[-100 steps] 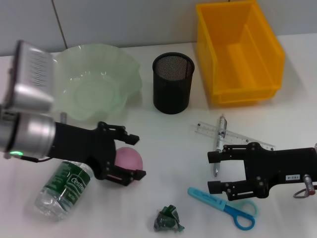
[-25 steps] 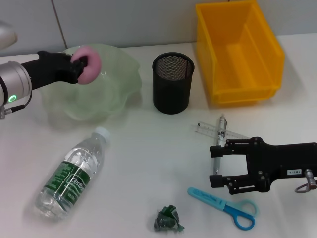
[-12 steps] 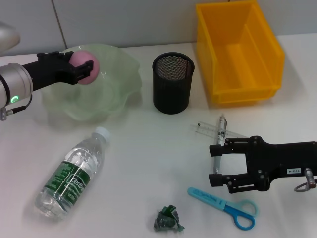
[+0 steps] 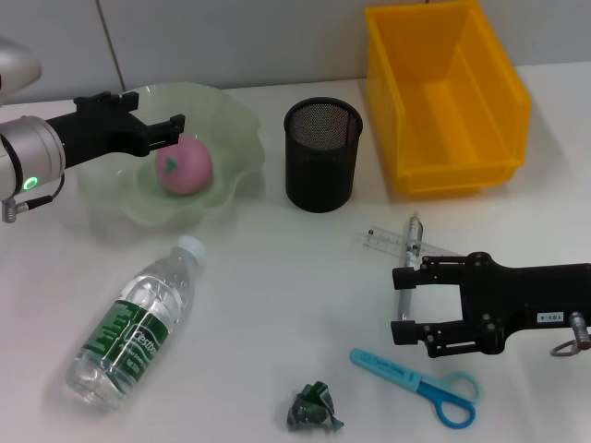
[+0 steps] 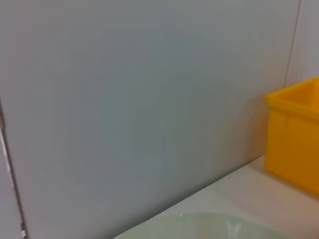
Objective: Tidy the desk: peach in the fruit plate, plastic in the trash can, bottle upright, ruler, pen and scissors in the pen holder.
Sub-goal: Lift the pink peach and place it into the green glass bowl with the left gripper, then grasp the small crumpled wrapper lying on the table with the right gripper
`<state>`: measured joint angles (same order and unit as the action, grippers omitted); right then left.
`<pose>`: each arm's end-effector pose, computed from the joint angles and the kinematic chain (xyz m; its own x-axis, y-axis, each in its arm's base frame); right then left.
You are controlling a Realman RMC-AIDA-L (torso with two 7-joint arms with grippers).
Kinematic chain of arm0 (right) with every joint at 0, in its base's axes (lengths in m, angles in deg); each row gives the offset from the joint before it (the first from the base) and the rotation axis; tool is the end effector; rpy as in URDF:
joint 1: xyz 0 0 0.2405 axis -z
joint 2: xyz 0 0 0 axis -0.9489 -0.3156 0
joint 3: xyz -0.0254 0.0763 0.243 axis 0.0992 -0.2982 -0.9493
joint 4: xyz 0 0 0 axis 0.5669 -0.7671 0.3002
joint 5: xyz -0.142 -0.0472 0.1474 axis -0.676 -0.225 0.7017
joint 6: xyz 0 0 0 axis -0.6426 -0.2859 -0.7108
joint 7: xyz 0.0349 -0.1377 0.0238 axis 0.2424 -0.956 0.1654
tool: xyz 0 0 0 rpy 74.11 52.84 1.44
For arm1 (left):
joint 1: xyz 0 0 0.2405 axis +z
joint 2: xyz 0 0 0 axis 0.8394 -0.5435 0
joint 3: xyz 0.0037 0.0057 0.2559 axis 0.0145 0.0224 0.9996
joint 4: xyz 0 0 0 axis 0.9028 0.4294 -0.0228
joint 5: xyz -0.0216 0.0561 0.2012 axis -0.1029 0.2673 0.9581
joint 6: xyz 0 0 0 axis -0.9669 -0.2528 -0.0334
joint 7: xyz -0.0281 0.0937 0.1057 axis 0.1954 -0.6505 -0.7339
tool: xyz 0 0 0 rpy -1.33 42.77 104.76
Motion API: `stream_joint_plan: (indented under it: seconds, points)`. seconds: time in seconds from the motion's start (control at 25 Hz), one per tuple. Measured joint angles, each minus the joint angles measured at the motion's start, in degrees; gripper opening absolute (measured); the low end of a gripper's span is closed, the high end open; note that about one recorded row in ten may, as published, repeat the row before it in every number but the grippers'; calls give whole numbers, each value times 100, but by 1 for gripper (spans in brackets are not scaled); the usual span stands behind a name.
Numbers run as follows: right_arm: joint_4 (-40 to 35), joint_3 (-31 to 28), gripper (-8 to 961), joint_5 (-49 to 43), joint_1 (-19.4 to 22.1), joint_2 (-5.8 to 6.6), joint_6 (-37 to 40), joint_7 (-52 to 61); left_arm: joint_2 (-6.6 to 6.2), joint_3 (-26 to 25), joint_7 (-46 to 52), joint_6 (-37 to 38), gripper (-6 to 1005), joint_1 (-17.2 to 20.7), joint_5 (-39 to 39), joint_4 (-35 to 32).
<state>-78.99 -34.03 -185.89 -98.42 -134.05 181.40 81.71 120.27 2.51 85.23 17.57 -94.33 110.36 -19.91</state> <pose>0.2840 0.2806 0.0030 0.7841 -0.3481 -0.5139 -0.3942 -0.9188 0.0208 -0.2428 0.4318 -0.0123 0.8387 0.3217 0.4394 0.5372 -0.6215 -0.5702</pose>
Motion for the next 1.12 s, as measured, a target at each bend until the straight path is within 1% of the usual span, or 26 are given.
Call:
stream_joint_plan:
  seconds: [0.04,0.08,0.2,0.24,0.4,0.44,0.52,0.56,0.6,0.64,0.68,0.72,0.76,0.92,1.12]
  points:
    - [0,-1,770,0,1,1,1,0,-1,2,36,55,784,0,-8,-26]
    - [0,-1,770,0,2,2,2,1,-12,-4,57,174,784,1,-60,-45]
    - [-1,-1,770,0,2,5,6,9,-12,-4,57,174,783,1,-60,-45]
    - [-5,-1,770,0,2,10,22,20,-24,-25,69,338,783,16,-130,-61]
    - [-87,-52,770,0,14,25,104,114,-66,-63,347,1551,784,271,-220,-563]
    - [-111,-63,770,0,17,25,123,137,-70,-64,365,1660,784,291,-221,-604]
    - [-156,-73,770,0,24,25,155,178,-100,-69,437,2309,783,386,-222,-788]
    - [-172,-73,770,0,26,25,164,204,-100,-69,437,2309,783,386,-222,-788]
    - [-184,-73,770,0,28,26,171,230,-143,-73,459,2911,783,443,-223,-881]
    - [-196,-73,770,-1,28,31,181,262,-156,-73,459,3111,783,455,-223,-895]
    - [-232,-72,770,-4,30,39,215,309,-198,-74,460,3630,783,482,-219,-897]
    - [-232,-72,770,-4,30,39,215,309,-198,-74,460,3630,783,482,-219,-897]
    - [-251,-72,770,-6,32,41,229,318,-235,-75,461,3954,782,509,-203,-871]
    - [-385,-71,770,-33,38,42,273,486,-269,-58,456,4552,782,600,-125,-839]
    - [-558,-51,770,-60,15,55,283,770,-274,-57,424,5023,781,664,148,-675]
